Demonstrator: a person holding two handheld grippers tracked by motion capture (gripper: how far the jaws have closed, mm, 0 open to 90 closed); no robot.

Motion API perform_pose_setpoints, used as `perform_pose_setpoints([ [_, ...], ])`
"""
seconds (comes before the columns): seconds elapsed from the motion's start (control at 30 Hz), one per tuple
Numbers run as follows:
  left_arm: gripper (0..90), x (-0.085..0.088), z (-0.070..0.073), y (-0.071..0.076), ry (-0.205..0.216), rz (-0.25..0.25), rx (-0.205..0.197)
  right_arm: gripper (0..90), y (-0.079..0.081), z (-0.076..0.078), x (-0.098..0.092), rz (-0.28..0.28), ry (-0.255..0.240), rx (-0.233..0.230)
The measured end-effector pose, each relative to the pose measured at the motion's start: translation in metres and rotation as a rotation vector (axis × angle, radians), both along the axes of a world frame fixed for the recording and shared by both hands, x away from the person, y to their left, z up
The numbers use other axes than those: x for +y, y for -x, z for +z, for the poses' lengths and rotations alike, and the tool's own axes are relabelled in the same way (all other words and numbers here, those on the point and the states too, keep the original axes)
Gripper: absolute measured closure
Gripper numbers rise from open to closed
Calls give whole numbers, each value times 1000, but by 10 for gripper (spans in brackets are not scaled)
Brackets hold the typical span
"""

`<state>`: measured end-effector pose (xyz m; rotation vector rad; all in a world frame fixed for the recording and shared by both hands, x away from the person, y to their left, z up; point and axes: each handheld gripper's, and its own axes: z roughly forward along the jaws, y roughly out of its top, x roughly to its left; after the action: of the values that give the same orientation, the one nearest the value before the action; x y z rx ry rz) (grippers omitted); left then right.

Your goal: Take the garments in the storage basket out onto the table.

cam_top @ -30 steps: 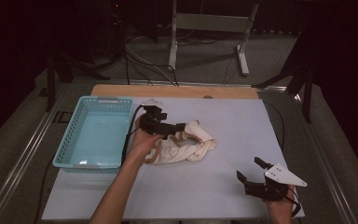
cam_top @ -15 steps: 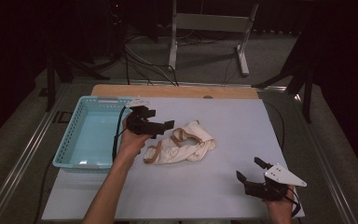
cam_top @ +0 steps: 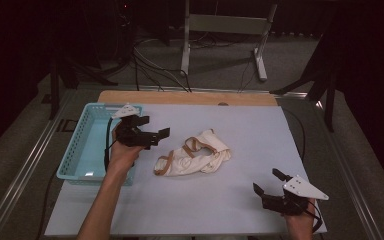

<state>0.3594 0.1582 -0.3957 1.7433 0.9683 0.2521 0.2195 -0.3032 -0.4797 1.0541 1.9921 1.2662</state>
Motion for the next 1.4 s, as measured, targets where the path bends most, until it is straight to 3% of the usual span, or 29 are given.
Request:
perform_pose_setpoints([
  [0.77, 0, 53, -6, 34, -20, 64, -83, 156, 0, -1, 2, 1, 2, 5],
  [0.93, 0, 62, -12, 42, -48, 94, -96, 156, 0, -1, 2, 2, 2, 5],
  [1.2, 0, 75, -23, 53, -30, 131, -110, 156, 0, -1, 2, 1, 1, 2],
  [1.23, 0, 79, -26, 55, -47, 142, -109, 156, 0, -1, 2, 0, 1, 1],
  [1.4, 1, 87, -31, 61, -52, 158, -109, 156, 0, 0, 2, 0, 1, 0],
])
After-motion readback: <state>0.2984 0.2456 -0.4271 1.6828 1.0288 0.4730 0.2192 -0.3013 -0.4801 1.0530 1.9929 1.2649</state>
